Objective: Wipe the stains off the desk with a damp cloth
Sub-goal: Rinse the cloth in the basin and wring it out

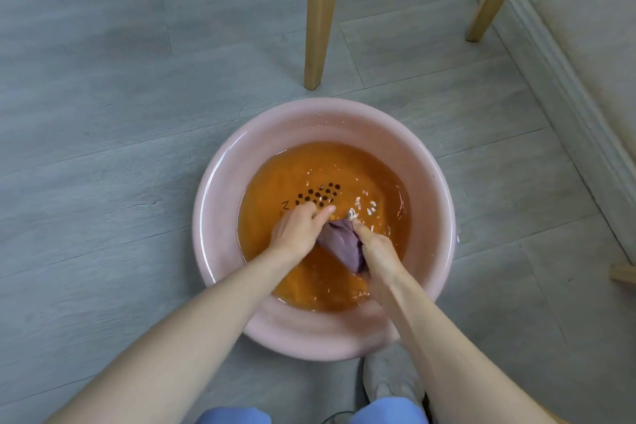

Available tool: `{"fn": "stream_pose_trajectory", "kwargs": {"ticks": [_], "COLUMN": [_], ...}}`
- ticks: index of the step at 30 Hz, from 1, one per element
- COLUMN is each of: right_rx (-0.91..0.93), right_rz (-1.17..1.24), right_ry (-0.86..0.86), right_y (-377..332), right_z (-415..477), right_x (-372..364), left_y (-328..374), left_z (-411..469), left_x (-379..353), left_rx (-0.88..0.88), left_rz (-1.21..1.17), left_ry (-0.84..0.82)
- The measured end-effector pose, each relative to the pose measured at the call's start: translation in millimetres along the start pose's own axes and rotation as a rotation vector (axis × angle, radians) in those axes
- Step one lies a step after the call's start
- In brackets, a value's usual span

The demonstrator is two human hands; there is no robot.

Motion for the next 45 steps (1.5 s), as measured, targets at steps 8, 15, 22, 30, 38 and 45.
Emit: {"fn": "stream_pose_trajectory", "kwargs": {"ticks": [8, 15, 22, 30, 38, 45], "right_rx": [-0.078, 0.284, 0.391, 0.261, 0.113, 0.154], "right_rz": [0.05, -0.668, -1.293, -0.353, -0.055, -0.927], "right_ry": [0.161, 0.402, 0.322, 0.342, 0.603, 0.393], "right_y": [15.3, 2.4, 11.8, -0.8, -1.0, 0.3], "right_z": [4.6, 1.9, 0.9, 15.4, 18.3, 2.0], "right_x": [15.4, 14.3, -2.4, 2.2, 15.5, 5.9], "left_y": [-20.6, -24.0, -27.4, -35.2, -39.4, -50.8], "left_z": [4.4, -0.8, -24.2, -20.2, -10.2, -2.9], "left_x": [20.1, 29.5, -11.4, 15.6, 38.2, 6.1], "left_rx": [0.094, -0.231, -0.448, -0.451, -0.155, -0.094], "left_rz": [-0.375, 0.486, 0.404, 0.334, 0.346, 0.704], "left_ry": [-0.248, -0.124, -0.182, 0.093, 0.283, -0.23]}}
Point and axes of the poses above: each hand's wrist, its own z-axis towards the middle knuckle, its own x-axis out of the back of the hand, y = z × x, the point moved 1 cm from there along z, towards the middle knuckle, and after that the axes turned 7 degrees about -z, right-handed, at the moved point
